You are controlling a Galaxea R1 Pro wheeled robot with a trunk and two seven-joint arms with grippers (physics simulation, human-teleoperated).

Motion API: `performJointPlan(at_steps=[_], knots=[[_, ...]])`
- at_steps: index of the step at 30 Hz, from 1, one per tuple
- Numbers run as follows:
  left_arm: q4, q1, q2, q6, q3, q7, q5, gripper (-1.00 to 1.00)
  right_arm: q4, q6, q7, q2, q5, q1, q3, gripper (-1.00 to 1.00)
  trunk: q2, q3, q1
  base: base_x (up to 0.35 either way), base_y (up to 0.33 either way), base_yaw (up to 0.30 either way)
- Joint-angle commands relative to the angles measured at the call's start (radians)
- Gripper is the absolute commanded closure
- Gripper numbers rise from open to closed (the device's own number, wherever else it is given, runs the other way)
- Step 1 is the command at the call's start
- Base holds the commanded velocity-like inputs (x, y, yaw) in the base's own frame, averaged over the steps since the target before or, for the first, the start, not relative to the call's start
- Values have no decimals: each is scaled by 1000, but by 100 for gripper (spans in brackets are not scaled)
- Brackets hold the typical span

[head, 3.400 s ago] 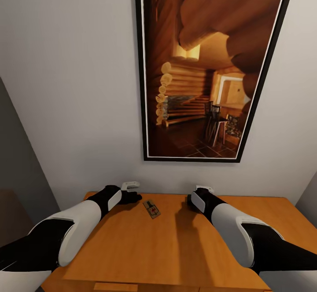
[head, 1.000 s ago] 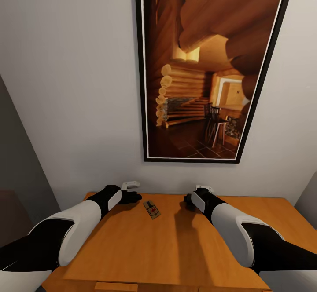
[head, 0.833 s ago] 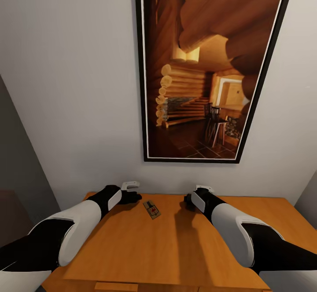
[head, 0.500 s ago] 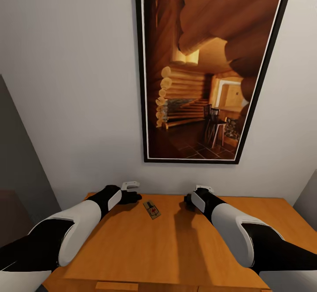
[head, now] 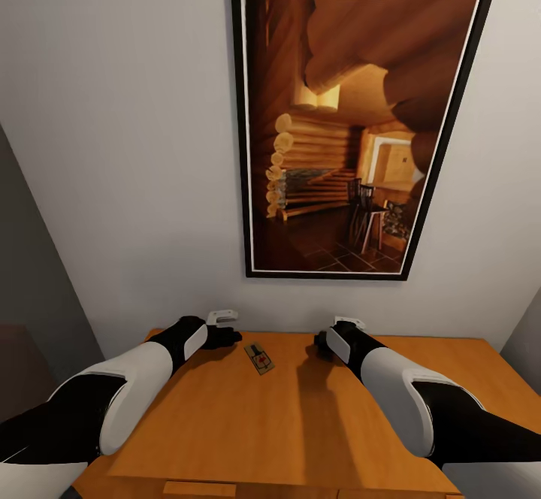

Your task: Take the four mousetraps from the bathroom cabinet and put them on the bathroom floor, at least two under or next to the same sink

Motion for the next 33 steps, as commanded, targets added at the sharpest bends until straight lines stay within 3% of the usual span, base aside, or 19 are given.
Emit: performJointPlan(at_steps=[1,16,23,33], knots=[[-1,-1,0,5,-7,-1,10,-100,-2,3,-7,0,-7,0,-2,100,-2,-2,1,0,0,0],[-1,-1,1,5,-7,-1,10,-100,-4,12,-13,-2,1,-1,2,100,-2,-2,1,0,0,0],[-1,0,1,5,-7,-1,10,-100,-6,25,-12,-48,6,-1,5,100,-2,-2,1,0,0,0],[0,0,1,4,-6,1,10,-100,-5,30,-10,-56,8,-1,5,100,-2,-2,1,0,0,0]])
